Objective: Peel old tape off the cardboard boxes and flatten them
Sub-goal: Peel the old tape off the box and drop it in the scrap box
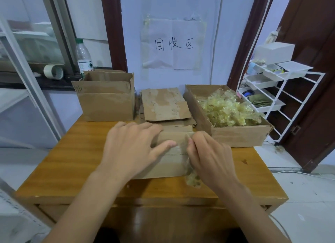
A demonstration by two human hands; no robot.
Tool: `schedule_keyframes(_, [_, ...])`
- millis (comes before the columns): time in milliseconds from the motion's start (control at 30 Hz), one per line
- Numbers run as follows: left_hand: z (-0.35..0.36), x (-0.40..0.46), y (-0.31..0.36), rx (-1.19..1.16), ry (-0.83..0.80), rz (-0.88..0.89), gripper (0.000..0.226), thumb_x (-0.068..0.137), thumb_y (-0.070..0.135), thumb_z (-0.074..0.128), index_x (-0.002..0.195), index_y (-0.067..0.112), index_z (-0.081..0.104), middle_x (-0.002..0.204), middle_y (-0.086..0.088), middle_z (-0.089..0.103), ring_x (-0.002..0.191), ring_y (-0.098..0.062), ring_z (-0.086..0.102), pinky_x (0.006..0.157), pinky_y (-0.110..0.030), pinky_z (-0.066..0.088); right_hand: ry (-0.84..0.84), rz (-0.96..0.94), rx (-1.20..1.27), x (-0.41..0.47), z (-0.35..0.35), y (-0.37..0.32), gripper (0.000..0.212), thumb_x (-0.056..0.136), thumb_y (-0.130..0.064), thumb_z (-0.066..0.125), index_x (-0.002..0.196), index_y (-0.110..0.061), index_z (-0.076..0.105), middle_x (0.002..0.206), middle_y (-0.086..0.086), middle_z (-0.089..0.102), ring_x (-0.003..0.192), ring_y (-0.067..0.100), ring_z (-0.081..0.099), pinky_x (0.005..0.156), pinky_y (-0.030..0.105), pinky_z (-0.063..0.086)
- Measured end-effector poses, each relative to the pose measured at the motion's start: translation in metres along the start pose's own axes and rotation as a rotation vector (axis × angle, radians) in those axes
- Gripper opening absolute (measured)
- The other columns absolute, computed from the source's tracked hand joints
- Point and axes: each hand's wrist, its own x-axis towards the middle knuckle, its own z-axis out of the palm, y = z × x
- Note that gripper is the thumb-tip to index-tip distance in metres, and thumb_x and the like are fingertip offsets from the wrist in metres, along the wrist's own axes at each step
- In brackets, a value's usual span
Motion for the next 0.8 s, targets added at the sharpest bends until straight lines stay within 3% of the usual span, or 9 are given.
schedule_keyframes(67, [0.006,-0.006,-0.002,-0.016,0.044,0.0,0.079,0.094,0.087,0.014,0.114,0.038,0.074,0.098,0.017,0.076,0.087,-0.009,0.071,0.074,-0.033,0.053,0.004,0.022,0.091,-0.008,0.003,0.0,0.026,0.106,-0.022,0.042,0.081,-0.024,0.036,0.069,-0.009,0.037,0.046,0.013,0.03,0.044,0.02,0.015])
schedule_keyframes(200, [0.011,-0.013,-0.001,-0.025,0.143,0.023,0.07,0.096,0.084,0.03,0.113,0.036,0.077,0.102,0.016,0.078,0.097,-0.01,0.073,0.074,-0.031,0.05,0.009,0.168,0.321,-0.02,0.009,-0.001,0.024,0.108,-0.023,0.042,0.084,-0.025,0.04,0.071,-0.012,0.038,0.054,0.011,0.035,0.049,0.017,0.024])
schedule_keyframes(467, [0.012,-0.007,-0.005,-0.051,0.199,0.041,0.066,0.097,0.08,0.034,0.112,0.035,0.08,0.099,0.014,0.079,0.088,-0.013,0.075,0.067,-0.029,0.05,-0.017,0.287,0.533,-0.024,0.012,0.0,0.03,0.109,-0.024,0.044,0.081,-0.018,0.05,0.07,-0.011,0.045,0.061,0.008,0.044,0.056,0.012,0.031])
schedule_keyframes(667, [0.021,-0.004,-0.011,-0.09,0.229,0.06,0.065,0.099,0.078,0.031,0.108,0.036,0.08,0.093,0.014,0.079,0.079,-0.012,0.072,0.058,-0.023,0.044,-0.172,0.169,0.481,-0.028,0.009,0.011,0.029,0.11,-0.042,0.046,0.089,-0.022,0.048,0.083,-0.013,0.045,0.068,0.012,0.047,0.055,0.027,0.04])
schedule_keyframes(800, [0.025,-0.006,-0.011,-0.121,0.28,0.063,0.064,0.099,0.075,0.035,0.108,0.032,0.081,0.096,0.01,0.08,0.082,-0.014,0.074,0.063,-0.025,0.048,-0.192,0.17,0.354,-0.021,0.002,0.004,0.046,0.102,-0.066,0.044,0.081,-0.025,0.047,0.076,-0.013,0.046,0.062,0.013,0.047,0.052,0.023,0.038])
